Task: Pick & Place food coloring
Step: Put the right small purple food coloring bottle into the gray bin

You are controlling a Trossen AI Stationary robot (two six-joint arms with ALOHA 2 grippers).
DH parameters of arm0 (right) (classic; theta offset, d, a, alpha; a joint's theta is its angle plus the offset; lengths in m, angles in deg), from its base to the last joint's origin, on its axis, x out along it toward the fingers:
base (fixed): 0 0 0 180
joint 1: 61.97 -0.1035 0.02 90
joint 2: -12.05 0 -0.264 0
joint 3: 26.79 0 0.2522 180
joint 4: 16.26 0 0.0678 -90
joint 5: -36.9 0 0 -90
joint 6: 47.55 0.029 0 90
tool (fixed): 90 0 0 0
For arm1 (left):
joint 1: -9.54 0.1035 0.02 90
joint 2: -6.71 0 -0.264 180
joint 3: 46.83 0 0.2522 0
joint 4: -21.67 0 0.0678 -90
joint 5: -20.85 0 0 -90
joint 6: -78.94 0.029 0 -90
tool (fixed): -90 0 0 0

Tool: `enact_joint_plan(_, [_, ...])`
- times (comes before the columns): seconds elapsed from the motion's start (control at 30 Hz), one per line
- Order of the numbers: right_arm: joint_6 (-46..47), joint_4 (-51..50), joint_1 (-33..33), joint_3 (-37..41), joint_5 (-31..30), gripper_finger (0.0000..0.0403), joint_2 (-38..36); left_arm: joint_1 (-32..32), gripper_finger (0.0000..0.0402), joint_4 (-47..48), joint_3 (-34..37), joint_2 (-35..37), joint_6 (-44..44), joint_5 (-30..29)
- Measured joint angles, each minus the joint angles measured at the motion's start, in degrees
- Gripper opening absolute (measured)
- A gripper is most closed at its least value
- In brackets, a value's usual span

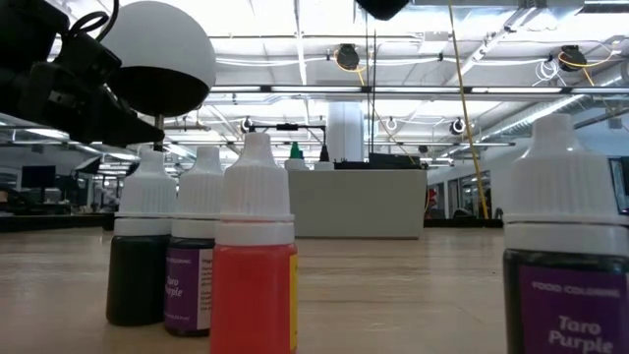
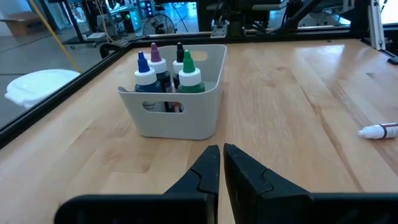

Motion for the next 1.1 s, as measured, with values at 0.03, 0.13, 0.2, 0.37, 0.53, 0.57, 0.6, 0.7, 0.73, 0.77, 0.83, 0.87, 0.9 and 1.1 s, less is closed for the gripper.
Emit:
enact_joint_plan(0.03, [-0.02, -0.18, 0.0, 0.48, 0.0, 0.0174, 0.0, -0.02, 0.0031, 0.01, 0.0, 0.0, 0.0, 0.0])
enact_joint_plan(0.13, [0.02, -0.4, -0.03, 1.72, -0.32, 0.0182, 0.07, -0.02, 0.0031, 0.23, 0.0, 0.0, 0.0, 0.0])
enact_joint_plan(0.2, [0.02, -0.3, -0.15, 2.16, -0.34, 0.0181, 0.07, -0.01, 0.0031, 0.42, 0.0, 0.0, 0.0, 0.0])
enact_joint_plan(0.37, [0.02, 0.05, -0.17, 3.14, -0.36, 0.0173, 0.07, -0.02, 0.0031, 0.42, 0.0, 0.0, 0.01, 0.0])
enact_joint_plan(0.53, [0.02, 2.42, -0.37, 5.22, -0.31, 0.0172, 0.02, -0.02, 0.0031, 0.42, 0.0, 0.0, 0.0, 0.0])
enact_joint_plan(0.57, [0.02, 2.42, -0.39, 5.49, -0.32, 0.0172, 0.04, -0.02, 0.0031, 0.42, 0.0, 0.0, 0.02, 0.0])
enact_joint_plan(0.6, [0.05, 2.57, -0.44, 5.66, -0.32, 0.0172, 0.04, -0.01, 0.0031, 0.42, 0.0, 0.0, 0.01, 0.0])
enact_joint_plan(0.7, [0.05, 3.39, -0.69, 6.4, -0.39, 0.0172, 0.02, -0.01, 0.0031, 0.42, 0.0, 0.01, 0.02, 0.0])
enact_joint_plan(0.73, [0.04, 3.52, -0.77, 6.73, -0.76, 0.0172, 0.02, -0.02, 0.0031, 0.42, 0.0, 0.0, 0.02, 0.0])
enact_joint_plan(0.77, [0.03, 3.78, -0.83, 7.0, -1.5, 0.0172, 0.02, -0.02, 0.0031, 0.42, 0.0, 0.01, 0.02, 0.0])
enact_joint_plan(0.83, [0.0, 4.96, -0.9, 7.27, -1.7, 0.0171, 0.02, -0.02, 0.0031, 0.42, 0.0, 0.0, 0.02, 0.0])
enact_joint_plan(0.87, [-0.1, 5.29, -0.91, 7.28, -1.72, 0.0171, 0.02, 0.0, 0.0031, 0.42, 0.0, 0.02, 0.02, 0.0])
enact_joint_plan(0.9, [-0.15, 5.27, -0.91, 7.28, -1.73, 0.0171, 0.02, -0.02, 0.0031, 0.42, 0.0, 0.01, 0.02, 0.0])
enact_joint_plan(1.1, [-0.39, 5.1, -0.9, 7.39, -1.76, 0.0171, 0.72, -0.02, 0.0031, 0.44, 0.0, 0.02, 0.02, 0.0])
